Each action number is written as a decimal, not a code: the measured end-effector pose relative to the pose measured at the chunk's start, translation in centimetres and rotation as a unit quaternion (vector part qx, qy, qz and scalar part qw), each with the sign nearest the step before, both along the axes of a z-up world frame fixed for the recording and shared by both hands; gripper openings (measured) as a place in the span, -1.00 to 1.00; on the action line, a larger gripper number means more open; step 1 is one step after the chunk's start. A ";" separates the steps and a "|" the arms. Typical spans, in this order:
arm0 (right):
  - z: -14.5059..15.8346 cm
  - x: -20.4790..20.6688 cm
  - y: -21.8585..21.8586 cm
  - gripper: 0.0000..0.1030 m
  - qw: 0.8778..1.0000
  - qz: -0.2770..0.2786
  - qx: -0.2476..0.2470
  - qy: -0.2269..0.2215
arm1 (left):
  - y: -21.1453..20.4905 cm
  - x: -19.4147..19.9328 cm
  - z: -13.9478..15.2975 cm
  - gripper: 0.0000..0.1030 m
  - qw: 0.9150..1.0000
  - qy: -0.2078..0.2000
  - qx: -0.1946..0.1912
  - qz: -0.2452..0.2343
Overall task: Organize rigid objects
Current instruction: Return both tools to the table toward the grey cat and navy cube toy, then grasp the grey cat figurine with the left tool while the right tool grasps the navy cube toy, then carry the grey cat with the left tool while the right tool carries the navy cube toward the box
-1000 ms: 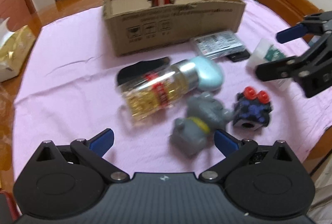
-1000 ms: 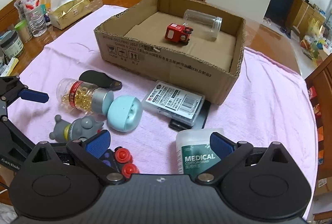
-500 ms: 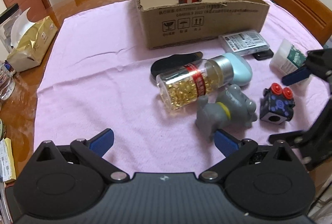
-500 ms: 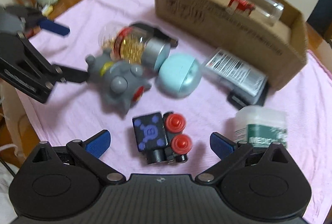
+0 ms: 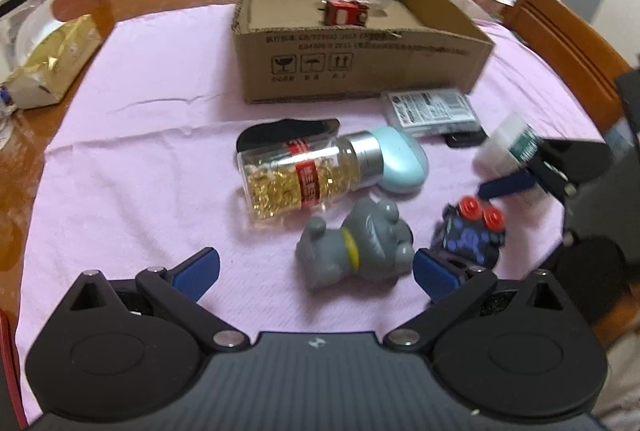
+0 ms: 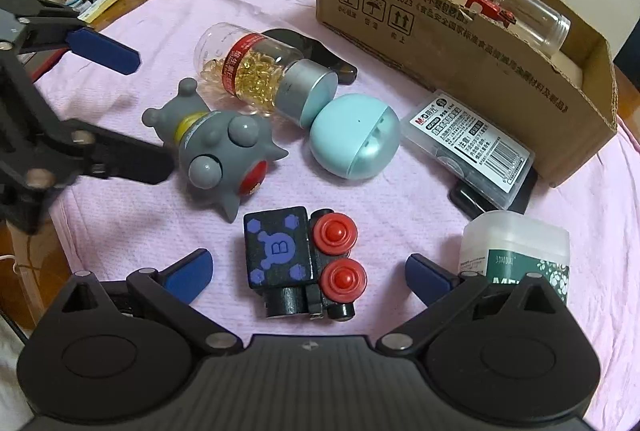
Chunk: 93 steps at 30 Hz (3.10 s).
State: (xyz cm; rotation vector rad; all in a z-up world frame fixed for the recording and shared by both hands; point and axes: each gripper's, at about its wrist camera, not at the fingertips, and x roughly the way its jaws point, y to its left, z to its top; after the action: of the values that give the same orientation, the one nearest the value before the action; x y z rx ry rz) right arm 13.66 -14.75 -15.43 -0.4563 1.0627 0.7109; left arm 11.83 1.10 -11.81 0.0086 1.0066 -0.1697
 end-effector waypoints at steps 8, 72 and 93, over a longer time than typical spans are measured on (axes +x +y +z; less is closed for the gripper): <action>-0.1 -0.1 -0.5 1.00 1.000 0.024 0.006 -0.005 | -2.6 0.9 -1.6 0.98 0.998 -0.007 0.016 0.061; 1.6 -0.5 -1.1 0.07 0.999 0.042 0.025 -0.018 | -2.0 0.7 -0.4 0.38 0.999 0.014 0.049 -0.011; 11.1 4.1 -3.3 0.07 0.996 0.008 0.048 -0.078 | -1.7 5.8 9.7 0.38 0.994 -0.051 0.041 -0.088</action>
State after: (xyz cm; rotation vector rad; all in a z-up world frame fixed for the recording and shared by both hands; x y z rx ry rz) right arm 17.74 -18.00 -4.35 -0.4306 0.8748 0.7258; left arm 17.67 -0.56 -2.08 0.1797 0.9099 -0.2867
